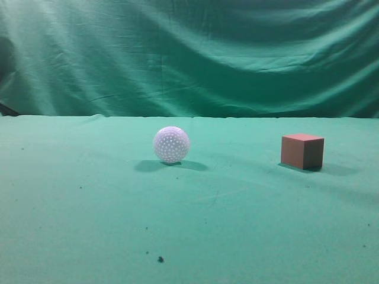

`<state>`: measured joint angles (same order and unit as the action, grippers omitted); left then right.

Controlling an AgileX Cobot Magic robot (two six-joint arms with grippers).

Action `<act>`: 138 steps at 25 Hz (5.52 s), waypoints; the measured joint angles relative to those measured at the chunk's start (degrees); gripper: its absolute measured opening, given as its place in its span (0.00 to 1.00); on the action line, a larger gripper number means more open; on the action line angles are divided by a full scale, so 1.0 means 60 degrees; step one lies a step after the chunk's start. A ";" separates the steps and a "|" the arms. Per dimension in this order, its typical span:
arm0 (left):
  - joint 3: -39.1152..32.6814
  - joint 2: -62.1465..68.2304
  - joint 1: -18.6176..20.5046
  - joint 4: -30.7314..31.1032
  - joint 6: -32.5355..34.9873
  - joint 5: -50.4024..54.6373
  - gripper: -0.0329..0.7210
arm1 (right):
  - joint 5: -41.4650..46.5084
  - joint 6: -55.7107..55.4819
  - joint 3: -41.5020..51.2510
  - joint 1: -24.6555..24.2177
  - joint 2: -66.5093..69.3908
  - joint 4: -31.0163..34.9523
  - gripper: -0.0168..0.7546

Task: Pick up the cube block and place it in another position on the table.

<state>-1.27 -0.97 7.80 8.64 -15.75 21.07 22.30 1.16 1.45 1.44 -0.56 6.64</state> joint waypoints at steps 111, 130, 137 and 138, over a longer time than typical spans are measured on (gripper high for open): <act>0.0000 0.0000 0.0000 0.0000 0.0000 0.0000 0.36 | 0.2813 -0.2565 -1.2954 0.3323 1.8628 -0.2567 0.34; 0.0000 0.0000 0.0000 0.0000 0.0000 0.0000 0.36 | 0.2837 -0.2131 -1.2967 0.3323 1.8896 -0.2487 0.78; 0.0000 0.0000 0.0000 0.0000 0.0000 0.0000 0.36 | 0.4569 -0.2124 -1.2967 0.3323 1.6899 -0.2350 0.42; 0.0000 0.0000 0.0000 0.0000 0.0000 0.0000 0.36 | 0.4739 -0.2124 -1.2967 0.3323 1.6495 -0.2245 0.34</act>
<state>-1.27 -0.97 7.80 8.64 -15.75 21.07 50.73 -11.58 -76.35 21.37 98.40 -6.83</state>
